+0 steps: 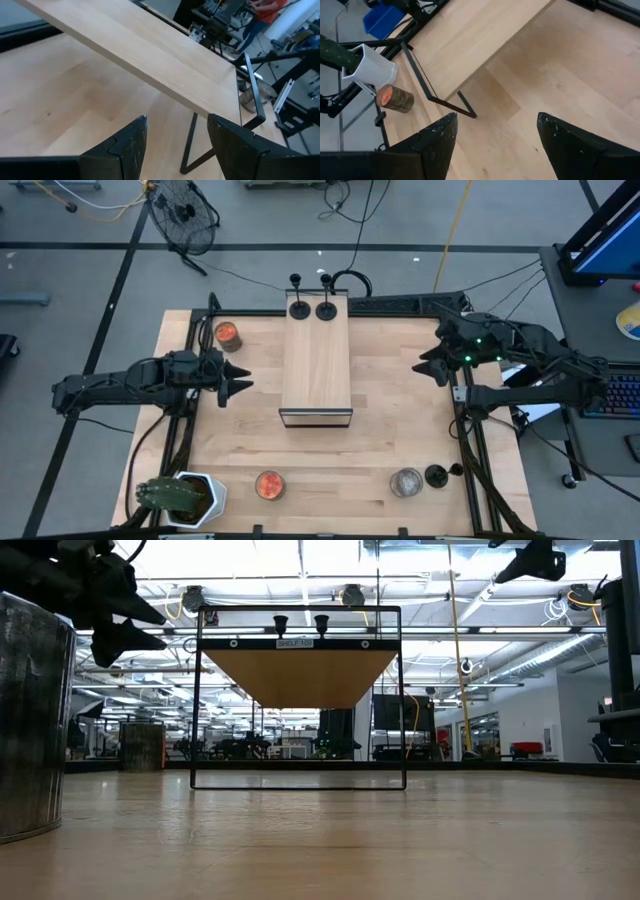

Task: Pick & Place candle stick holders
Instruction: Put the black candle holder on the shelf

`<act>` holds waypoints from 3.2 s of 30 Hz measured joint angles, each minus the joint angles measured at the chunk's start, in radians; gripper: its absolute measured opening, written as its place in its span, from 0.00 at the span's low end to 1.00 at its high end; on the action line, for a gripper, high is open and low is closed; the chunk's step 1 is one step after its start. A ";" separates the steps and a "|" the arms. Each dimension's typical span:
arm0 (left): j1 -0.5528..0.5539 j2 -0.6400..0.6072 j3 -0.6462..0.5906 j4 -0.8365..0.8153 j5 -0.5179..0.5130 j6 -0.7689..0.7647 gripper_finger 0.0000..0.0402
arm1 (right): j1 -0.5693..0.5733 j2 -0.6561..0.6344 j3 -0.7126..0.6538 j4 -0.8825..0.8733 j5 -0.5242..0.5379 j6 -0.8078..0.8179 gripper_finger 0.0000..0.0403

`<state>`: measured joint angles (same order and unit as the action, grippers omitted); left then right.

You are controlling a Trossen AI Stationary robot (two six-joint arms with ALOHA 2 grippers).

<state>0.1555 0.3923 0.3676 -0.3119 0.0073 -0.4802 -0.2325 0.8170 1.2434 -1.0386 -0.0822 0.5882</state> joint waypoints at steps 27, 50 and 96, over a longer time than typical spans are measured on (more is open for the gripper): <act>-0.001 0.000 0.000 0.098 0.209 0.238 0.53 | 0.156 0.001 0.000 0.039 -0.181 -0.180 0.66; -0.001 -0.002 -0.057 0.132 0.219 0.224 0.53 | 0.666 0.040 0.000 -0.266 -0.098 0.393 0.66; -0.002 -0.002 -0.057 0.138 0.256 0.214 0.53 | 1.341 0.342 0.000 -0.367 0.185 1.112 0.66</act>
<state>0.1539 0.3904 0.3103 -0.1741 0.2630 -0.2657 1.1084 1.1587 1.2438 -1.4058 0.1031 1.7005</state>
